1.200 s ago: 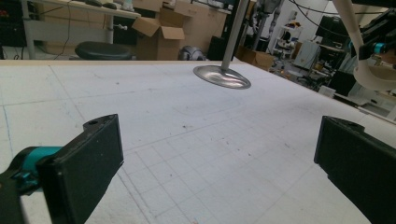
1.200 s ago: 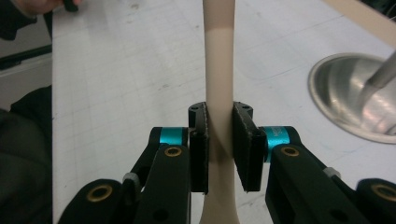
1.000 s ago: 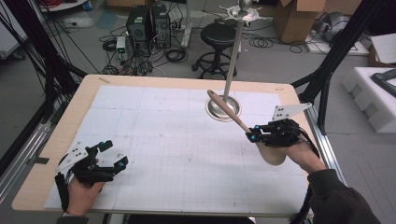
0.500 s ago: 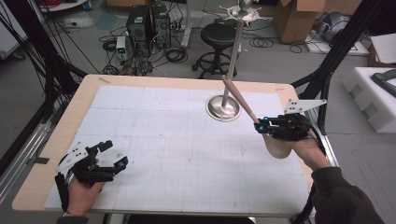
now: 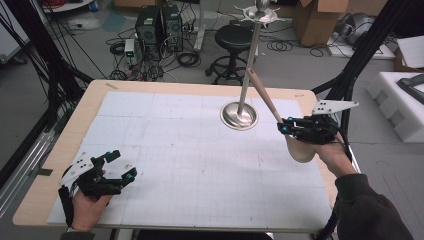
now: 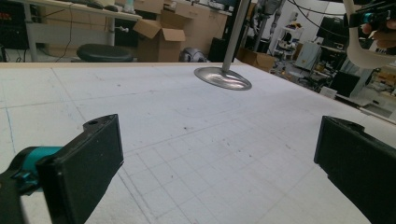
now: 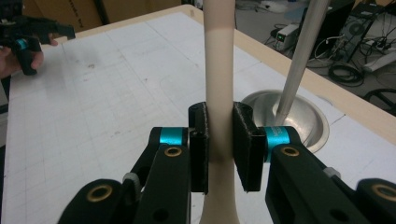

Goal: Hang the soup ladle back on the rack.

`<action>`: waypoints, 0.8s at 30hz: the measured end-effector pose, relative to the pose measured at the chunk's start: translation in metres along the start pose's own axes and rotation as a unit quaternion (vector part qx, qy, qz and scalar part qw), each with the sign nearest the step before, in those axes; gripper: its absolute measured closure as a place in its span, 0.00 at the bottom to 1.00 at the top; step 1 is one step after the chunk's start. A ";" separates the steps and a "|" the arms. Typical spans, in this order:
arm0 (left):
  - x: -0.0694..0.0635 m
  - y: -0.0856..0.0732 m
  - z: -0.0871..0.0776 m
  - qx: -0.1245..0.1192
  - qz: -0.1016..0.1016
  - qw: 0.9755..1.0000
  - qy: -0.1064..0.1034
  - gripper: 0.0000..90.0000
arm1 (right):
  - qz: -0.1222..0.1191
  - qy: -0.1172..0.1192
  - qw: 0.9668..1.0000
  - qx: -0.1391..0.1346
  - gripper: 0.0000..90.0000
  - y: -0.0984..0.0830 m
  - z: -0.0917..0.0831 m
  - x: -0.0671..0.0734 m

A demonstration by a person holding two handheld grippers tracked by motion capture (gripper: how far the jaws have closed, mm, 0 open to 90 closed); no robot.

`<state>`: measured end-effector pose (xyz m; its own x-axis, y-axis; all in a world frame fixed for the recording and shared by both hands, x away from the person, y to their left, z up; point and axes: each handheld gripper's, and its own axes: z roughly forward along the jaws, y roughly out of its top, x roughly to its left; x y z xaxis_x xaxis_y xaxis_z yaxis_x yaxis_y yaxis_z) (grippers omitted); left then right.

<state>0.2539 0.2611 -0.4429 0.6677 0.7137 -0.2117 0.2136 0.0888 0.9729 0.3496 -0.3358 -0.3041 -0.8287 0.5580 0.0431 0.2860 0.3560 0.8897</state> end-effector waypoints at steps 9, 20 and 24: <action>0.000 0.000 0.000 0.003 0.001 1.000 0.000 0.02 | 0.005 -0.008 1.000 -0.011 0.87 0.003 -0.006 -0.008; -0.001 0.000 0.000 -0.003 0.003 1.000 -0.006 0.02 | 0.004 -0.011 1.000 -0.017 0.87 0.012 -0.013 -0.016; -0.001 0.000 0.000 0.000 0.003 1.000 -0.005 0.02 | -0.001 -0.012 1.000 -0.019 0.87 0.016 -0.017 -0.020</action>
<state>0.2532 0.2609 -0.4429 0.6760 0.7075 -0.2061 0.2087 0.0844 0.9743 0.3624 -0.3542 -0.2830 -0.8180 0.5744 0.0307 0.2652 0.3291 0.9063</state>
